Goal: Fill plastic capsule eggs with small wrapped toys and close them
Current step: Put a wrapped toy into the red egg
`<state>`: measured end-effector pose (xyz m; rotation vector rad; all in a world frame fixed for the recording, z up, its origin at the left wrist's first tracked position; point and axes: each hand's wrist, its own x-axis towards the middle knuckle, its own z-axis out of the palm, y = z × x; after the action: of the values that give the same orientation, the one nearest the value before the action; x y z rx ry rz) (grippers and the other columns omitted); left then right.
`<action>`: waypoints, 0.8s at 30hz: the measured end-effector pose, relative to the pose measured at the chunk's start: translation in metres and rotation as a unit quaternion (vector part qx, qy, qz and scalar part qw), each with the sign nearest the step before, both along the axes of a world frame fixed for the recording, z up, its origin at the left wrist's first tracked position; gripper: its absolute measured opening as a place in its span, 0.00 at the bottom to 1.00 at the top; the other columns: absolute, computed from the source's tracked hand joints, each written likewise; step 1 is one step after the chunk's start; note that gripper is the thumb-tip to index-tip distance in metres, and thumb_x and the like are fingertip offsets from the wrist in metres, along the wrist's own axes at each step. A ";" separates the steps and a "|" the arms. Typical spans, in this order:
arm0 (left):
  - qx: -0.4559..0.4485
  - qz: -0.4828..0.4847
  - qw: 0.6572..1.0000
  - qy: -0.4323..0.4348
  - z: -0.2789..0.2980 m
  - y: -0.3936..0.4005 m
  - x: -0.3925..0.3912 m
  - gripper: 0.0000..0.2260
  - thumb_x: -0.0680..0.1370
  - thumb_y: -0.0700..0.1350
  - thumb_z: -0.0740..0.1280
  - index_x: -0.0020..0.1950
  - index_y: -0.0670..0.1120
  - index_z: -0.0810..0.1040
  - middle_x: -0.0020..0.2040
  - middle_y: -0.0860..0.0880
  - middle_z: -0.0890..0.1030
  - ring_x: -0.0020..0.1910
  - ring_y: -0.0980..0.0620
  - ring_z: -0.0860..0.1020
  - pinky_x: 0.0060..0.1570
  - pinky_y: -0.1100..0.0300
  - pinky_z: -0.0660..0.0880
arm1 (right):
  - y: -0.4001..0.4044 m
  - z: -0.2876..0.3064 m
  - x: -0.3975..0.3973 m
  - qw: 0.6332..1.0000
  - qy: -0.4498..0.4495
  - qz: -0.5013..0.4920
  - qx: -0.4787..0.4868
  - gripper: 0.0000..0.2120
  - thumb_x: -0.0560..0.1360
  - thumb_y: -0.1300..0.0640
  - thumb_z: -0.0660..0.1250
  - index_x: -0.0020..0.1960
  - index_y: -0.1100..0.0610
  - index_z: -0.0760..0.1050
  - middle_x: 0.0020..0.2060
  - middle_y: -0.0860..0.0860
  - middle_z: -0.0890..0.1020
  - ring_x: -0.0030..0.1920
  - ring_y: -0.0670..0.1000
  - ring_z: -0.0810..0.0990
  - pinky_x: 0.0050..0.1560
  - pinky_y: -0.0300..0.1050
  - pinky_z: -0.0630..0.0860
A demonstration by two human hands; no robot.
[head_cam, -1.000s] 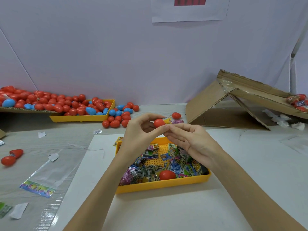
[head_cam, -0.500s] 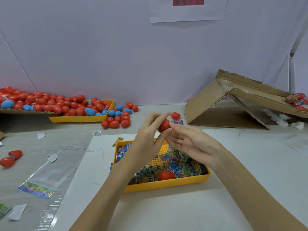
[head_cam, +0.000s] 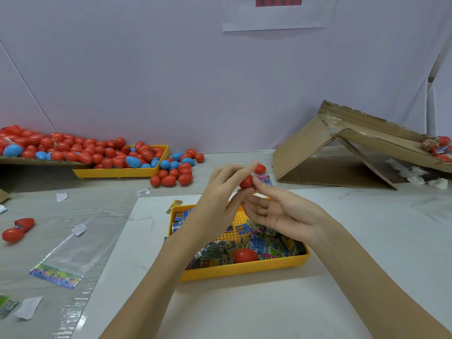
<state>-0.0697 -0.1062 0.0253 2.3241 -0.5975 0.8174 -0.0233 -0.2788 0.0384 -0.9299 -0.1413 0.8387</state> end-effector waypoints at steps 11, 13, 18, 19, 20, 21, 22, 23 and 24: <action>-0.056 0.017 0.998 -0.033 0.006 0.001 -0.007 0.22 0.80 0.39 0.71 0.74 0.42 0.75 0.61 0.48 0.83 0.61 0.53 0.80 0.62 0.69 0.74 | 0.003 0.002 -0.005 0.997 0.075 0.020 0.028 0.16 0.71 0.52 0.78 0.53 0.61 0.87 0.55 0.56 0.86 0.57 0.59 0.86 0.54 0.51 0.84; -0.062 0.012 0.997 -0.033 0.006 0.002 -0.006 0.21 0.80 0.38 0.70 0.74 0.42 0.75 0.63 0.49 0.82 0.62 0.53 0.80 0.63 0.68 0.74 | 0.003 0.002 -0.006 0.996 0.084 0.022 0.032 0.16 0.70 0.51 0.79 0.53 0.60 0.87 0.54 0.55 0.87 0.55 0.59 0.86 0.53 0.51 0.84; -0.067 -0.009 0.997 -0.041 0.006 0.005 -0.004 0.20 0.81 0.35 0.69 0.73 0.43 0.77 0.65 0.50 0.82 0.64 0.55 0.80 0.63 0.64 0.76 | 0.006 0.001 -0.008 0.994 0.094 0.021 0.052 0.18 0.72 0.51 0.78 0.57 0.61 0.85 0.52 0.55 0.86 0.50 0.58 0.86 0.51 0.50 0.84; -0.067 -0.012 0.997 -0.041 0.006 0.006 -0.004 0.19 0.81 0.35 0.69 0.72 0.43 0.77 0.65 0.49 0.82 0.64 0.55 0.80 0.63 0.64 0.76 | 0.006 0.001 -0.008 0.994 0.094 0.020 0.059 0.19 0.72 0.51 0.78 0.57 0.62 0.85 0.51 0.55 0.86 0.49 0.58 0.86 0.51 0.50 0.84; -0.067 -0.014 0.997 -0.041 0.006 0.006 -0.004 0.19 0.81 0.36 0.69 0.72 0.43 0.77 0.64 0.49 0.83 0.64 0.56 0.80 0.63 0.64 0.76 | 0.007 0.000 -0.008 0.994 0.091 0.019 0.064 0.19 0.72 0.51 0.79 0.57 0.62 0.85 0.50 0.55 0.85 0.49 0.57 0.86 0.51 0.49 0.84; -0.064 -0.014 0.997 -0.044 0.006 0.006 -0.003 0.19 0.81 0.37 0.68 0.72 0.44 0.77 0.64 0.49 0.83 0.63 0.56 0.80 0.63 0.65 0.76 | 0.007 0.000 -0.007 0.994 0.087 0.016 0.065 0.18 0.72 0.52 0.79 0.56 0.62 0.85 0.49 0.56 0.85 0.48 0.57 0.86 0.51 0.49 0.84; -0.061 -0.012 0.997 -0.047 0.005 0.006 -0.003 0.18 0.82 0.39 0.68 0.72 0.44 0.77 0.64 0.50 0.83 0.63 0.57 0.80 0.63 0.65 0.75 | 0.007 -0.001 -0.007 0.994 0.083 0.011 0.064 0.18 0.71 0.52 0.79 0.55 0.62 0.85 0.49 0.56 0.85 0.47 0.56 0.86 0.50 0.48 0.83; -0.058 -0.008 0.997 -0.048 0.005 0.006 -0.003 0.18 0.82 0.40 0.68 0.72 0.44 0.77 0.63 0.50 0.83 0.63 0.57 0.80 0.63 0.66 0.75 | 0.007 -0.001 -0.006 0.995 0.077 0.005 0.061 0.17 0.72 0.52 0.79 0.54 0.62 0.86 0.49 0.56 0.85 0.47 0.55 0.85 0.49 0.47 0.83; -0.058 -0.004 0.997 -0.046 0.004 0.005 -0.003 0.18 0.82 0.41 0.68 0.72 0.45 0.77 0.63 0.51 0.83 0.62 0.58 0.80 0.62 0.66 0.75 | 0.007 -0.002 -0.005 0.996 0.066 -0.003 0.055 0.15 0.72 0.51 0.78 0.54 0.61 0.87 0.49 0.56 0.85 0.47 0.54 0.85 0.49 0.46 0.83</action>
<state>-0.0730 -0.1009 0.0297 2.1873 -0.5808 0.9344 -0.0285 -0.2718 0.0368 -0.7702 -0.0703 0.8760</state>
